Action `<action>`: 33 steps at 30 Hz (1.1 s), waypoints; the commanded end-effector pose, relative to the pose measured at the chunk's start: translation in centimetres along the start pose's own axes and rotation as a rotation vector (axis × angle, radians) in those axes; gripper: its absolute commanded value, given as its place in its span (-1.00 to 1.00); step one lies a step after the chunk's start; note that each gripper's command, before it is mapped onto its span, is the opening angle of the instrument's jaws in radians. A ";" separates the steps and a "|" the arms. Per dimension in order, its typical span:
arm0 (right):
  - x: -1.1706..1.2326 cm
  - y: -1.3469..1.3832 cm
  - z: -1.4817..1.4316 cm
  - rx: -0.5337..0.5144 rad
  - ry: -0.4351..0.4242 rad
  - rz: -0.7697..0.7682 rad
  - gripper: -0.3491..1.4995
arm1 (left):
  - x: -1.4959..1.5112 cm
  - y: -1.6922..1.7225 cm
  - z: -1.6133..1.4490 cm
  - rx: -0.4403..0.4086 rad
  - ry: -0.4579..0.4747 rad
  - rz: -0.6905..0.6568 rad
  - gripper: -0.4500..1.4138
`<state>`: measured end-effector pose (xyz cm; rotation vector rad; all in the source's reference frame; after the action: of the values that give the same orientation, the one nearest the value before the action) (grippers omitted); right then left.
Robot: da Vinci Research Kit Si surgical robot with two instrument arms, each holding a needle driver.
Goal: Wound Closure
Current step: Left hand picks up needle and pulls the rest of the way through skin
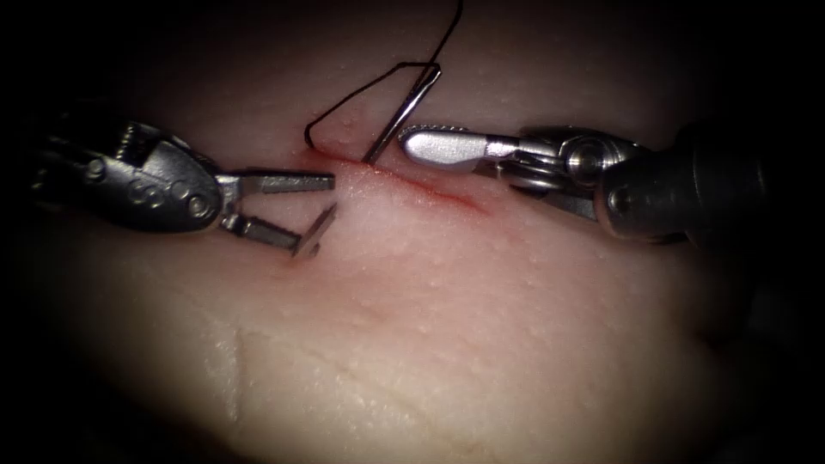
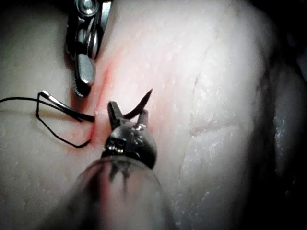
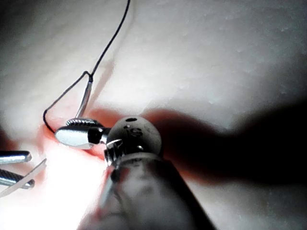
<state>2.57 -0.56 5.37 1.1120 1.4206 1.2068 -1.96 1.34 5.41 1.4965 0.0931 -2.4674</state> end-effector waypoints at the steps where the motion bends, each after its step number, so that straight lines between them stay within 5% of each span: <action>1: -0.08 0.04 0.05 -0.001 0.001 0.002 -0.58 | 0.00 0.08 0.09 -0.012 0.005 0.000 -0.15; 11: -0.07 0.05 0.05 -0.002 0.001 0.001 -0.60 | 0.02 0.19 0.11 -0.090 0.020 0.022 -0.28; 13: -0.07 0.05 0.05 -0.002 0.001 0.001 -0.60 | 0.02 0.19 0.11 -0.111 0.019 0.010 -0.62; 14: -0.07 0.05 0.05 -0.002 0.001 0.001 -0.60 | 0.02 0.19 0.11 -0.111 0.019 0.010 -0.62; 15: -0.07 0.05 0.04 -0.001 0.001 0.001 -0.60 | 0.03 0.19 0.11 -0.136 0.027 -0.016 -0.98; 27: -0.10 0.05 0.02 -0.002 0.000 0.000 -0.60 | 0.12 0.16 0.08 -0.200 0.061 -0.168 -1.00; 33: -0.12 0.05 0.01 -0.001 -0.002 -0.001 -0.58 | 0.20 0.20 0.03 -0.293 0.109 -0.386 -1.00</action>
<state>2.54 -0.60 5.39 1.1081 1.4197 1.2056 -1.96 1.18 5.20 1.6024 0.8424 -2.4965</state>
